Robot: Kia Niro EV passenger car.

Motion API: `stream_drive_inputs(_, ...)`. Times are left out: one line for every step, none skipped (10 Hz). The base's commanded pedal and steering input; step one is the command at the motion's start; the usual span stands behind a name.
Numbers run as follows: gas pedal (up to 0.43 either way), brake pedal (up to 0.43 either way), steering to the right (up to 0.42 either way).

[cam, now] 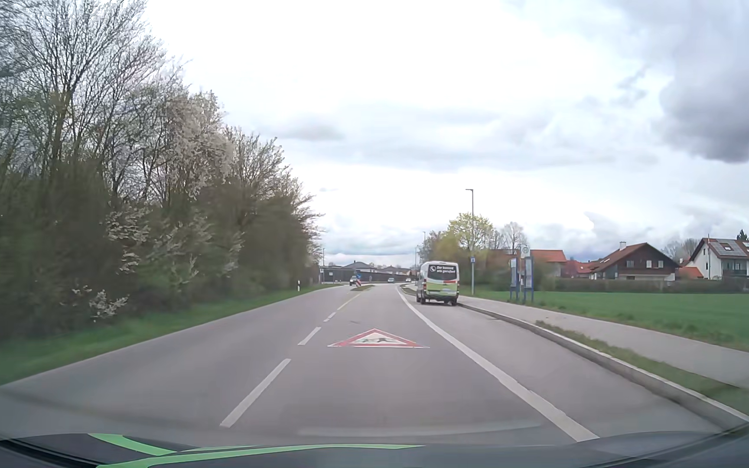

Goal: Follow the waypoints while adhering to traffic rules and regulations

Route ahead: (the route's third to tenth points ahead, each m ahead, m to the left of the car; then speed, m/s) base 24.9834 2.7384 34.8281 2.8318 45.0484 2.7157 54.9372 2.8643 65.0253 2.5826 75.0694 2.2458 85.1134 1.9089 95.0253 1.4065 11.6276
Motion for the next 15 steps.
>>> stream_drive_inputs(0.087, 0.000, 0.000)
stream_drive_inputs(0.087, 0.000, 0.000)
stream_drive_inputs(0.087, 0.000, 0.000)
stream_drive_inputs(0.087, 0.000, 0.000)
stream_drive_inputs(0.087, 0.000, 0.000)
stream_drive_inputs(0.087, 0.000, 0.000)
stream_drive_inputs(0.087, 0.000, 0.000)
stream_drive_inputs(0.087, 0.000, 0.000)
stream_drive_inputs(0.087, 0.000, 0.000)
stream_drive_inputs(0.098, 0.000, 0.000)
stream_drive_inputs(0.098, 0.000, 0.000)
stream_drive_inputs(0.098, 0.000, 0.000)
stream_drive_inputs(0.098, 0.000, 0.000)
stream_drive_inputs(0.098, 0.000, 0.000)
stream_drive_inputs(0.098, 0.000, 0.000)
